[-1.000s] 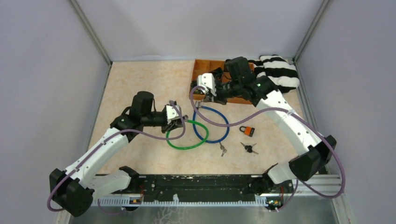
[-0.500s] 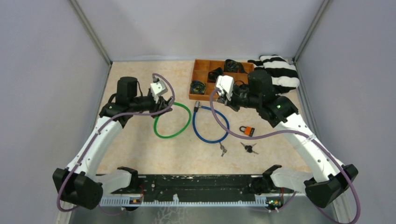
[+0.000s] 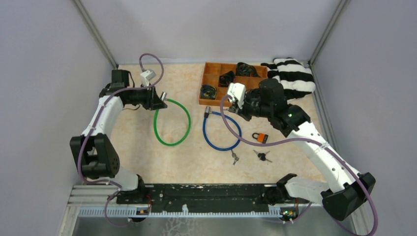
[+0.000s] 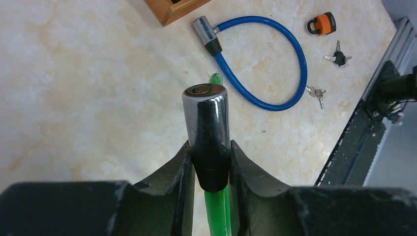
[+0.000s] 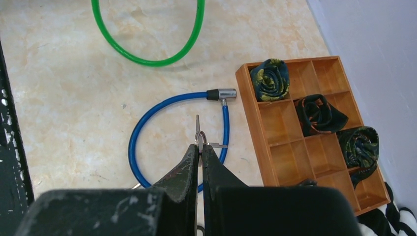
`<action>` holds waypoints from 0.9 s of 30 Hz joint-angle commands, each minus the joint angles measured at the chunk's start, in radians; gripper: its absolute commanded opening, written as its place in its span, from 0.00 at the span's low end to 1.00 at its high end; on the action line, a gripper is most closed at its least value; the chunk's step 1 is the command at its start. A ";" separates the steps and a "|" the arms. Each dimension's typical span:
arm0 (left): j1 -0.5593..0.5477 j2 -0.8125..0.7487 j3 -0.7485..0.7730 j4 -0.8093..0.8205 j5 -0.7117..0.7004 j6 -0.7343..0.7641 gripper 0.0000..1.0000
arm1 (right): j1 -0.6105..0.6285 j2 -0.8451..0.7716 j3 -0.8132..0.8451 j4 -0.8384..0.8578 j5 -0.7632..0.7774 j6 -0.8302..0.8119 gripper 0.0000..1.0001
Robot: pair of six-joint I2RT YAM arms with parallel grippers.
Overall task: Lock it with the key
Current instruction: Place the lock at the center of the board.
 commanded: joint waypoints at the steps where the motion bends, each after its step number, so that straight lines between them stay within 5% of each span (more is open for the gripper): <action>1: 0.043 0.121 0.072 -0.106 0.133 0.005 0.00 | -0.008 -0.016 -0.004 0.069 -0.022 0.016 0.00; 7: 0.060 0.299 0.145 -0.147 0.126 -0.008 0.01 | -0.008 0.016 -0.018 0.083 -0.045 0.020 0.00; 27: 0.061 0.542 0.150 0.065 -0.104 -0.026 0.37 | -0.008 0.074 -0.095 0.147 -0.109 0.033 0.00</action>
